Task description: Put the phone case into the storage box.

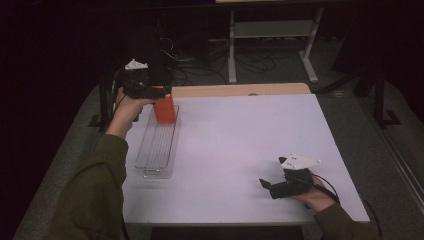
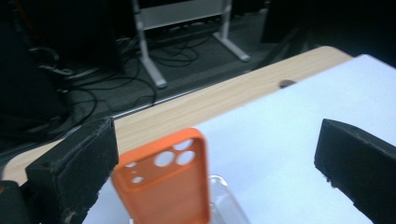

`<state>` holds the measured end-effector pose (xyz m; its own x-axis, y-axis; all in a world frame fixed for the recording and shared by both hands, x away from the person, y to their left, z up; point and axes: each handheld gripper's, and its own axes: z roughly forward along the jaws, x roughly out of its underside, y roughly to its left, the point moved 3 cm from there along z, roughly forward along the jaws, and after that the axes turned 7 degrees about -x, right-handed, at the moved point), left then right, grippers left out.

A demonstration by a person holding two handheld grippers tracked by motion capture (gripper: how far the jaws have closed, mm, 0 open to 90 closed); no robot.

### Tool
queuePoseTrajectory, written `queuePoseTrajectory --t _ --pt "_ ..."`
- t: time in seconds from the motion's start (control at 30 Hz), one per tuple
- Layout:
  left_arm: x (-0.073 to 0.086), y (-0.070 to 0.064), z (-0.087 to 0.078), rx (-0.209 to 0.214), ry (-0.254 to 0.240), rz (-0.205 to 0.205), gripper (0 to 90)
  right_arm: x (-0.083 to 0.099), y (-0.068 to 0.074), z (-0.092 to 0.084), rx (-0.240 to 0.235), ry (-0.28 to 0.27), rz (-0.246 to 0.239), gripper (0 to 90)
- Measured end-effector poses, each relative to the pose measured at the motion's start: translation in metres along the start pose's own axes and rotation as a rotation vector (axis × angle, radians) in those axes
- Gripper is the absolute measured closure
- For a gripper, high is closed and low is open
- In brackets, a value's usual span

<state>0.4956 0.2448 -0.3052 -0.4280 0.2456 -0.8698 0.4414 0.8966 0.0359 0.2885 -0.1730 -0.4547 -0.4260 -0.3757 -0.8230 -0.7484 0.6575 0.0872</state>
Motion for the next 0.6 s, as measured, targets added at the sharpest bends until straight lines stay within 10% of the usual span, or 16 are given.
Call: queuePoseTrajectory --t 0.6 --pt "0.03 -0.043 -0.041 0.219 -0.022 0.102 0.0 -0.001 -0.001 -0.001 -0.01 0.006 -0.004 0.5"
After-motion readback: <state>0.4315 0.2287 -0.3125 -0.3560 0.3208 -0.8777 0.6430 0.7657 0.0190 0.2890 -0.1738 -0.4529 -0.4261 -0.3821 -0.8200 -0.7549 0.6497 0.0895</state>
